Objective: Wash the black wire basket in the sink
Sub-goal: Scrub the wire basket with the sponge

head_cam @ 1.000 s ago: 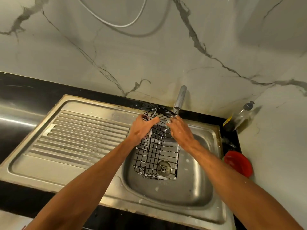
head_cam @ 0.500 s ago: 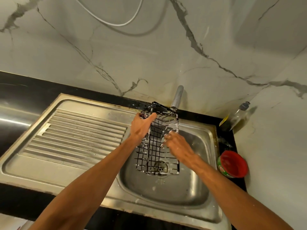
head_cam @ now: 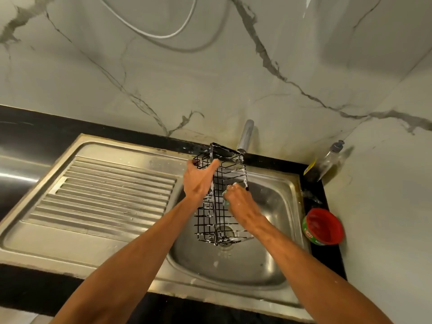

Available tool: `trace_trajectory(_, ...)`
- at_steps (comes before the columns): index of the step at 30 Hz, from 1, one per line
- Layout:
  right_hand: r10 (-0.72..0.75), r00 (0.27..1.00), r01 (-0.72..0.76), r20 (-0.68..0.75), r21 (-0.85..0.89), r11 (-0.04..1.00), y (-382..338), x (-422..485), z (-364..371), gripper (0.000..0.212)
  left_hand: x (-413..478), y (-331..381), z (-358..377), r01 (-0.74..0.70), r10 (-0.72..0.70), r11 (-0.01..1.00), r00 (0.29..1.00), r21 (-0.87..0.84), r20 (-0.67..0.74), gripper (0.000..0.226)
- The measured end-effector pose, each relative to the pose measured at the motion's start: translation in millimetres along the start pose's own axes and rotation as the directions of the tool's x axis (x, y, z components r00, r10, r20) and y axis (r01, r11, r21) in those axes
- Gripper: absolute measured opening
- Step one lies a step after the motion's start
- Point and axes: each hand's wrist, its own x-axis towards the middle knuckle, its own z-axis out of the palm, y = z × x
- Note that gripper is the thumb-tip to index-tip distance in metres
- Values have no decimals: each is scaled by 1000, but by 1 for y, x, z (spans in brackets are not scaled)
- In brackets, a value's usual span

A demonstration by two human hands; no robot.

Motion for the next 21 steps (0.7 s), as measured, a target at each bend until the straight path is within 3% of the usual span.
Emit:
trace_trajectory(1,-55,993,49,-107,-58,997,2,3,-2,52,1,-3,0,1,-1,1000,1000,-5,-3,99)
trace_trajectory(3,88,972,-97,-219,-32,995,7,3,-7,34,3,-8,-1,32,-33,998,999,-59,-15,98)
trace_trajectory(6,254,962,-223,-105,240,945,-6,-1,-6,24,2,-9,-1,48,-51,994,998,-94,-28,96)
trace_trajectory(8,159,987,-157,4,154,975,-19,-11,-2,22,0,-10,2,31,-35,993,999,-114,-33,96)
trace_trajectory(9,163,986,-158,-21,157,975,-18,-13,-1,23,0,-10,2,34,-40,990,998,-136,-38,97)
trace_trajectory(11,313,943,-266,-112,312,912,-9,-14,-8,26,3,-12,0,56,-68,979,996,-197,-58,98)
trace_trajectory(13,409,899,-340,-153,344,875,-3,-11,-13,16,5,-13,-2,75,-95,969,992,-234,-78,95)
trace_trajectory(14,434,894,-369,-113,366,854,-4,-12,-14,17,3,-12,-1,71,-92,968,993,-242,-78,93)
trace_trajectory(17,332,943,-311,15,387,868,-13,-16,1,25,-4,-9,3,47,-66,964,996,-260,-62,84)
trace_trajectory(21,527,843,-385,-105,567,729,1,-8,-11,21,2,-15,0,89,-97,940,995,-330,-11,94)
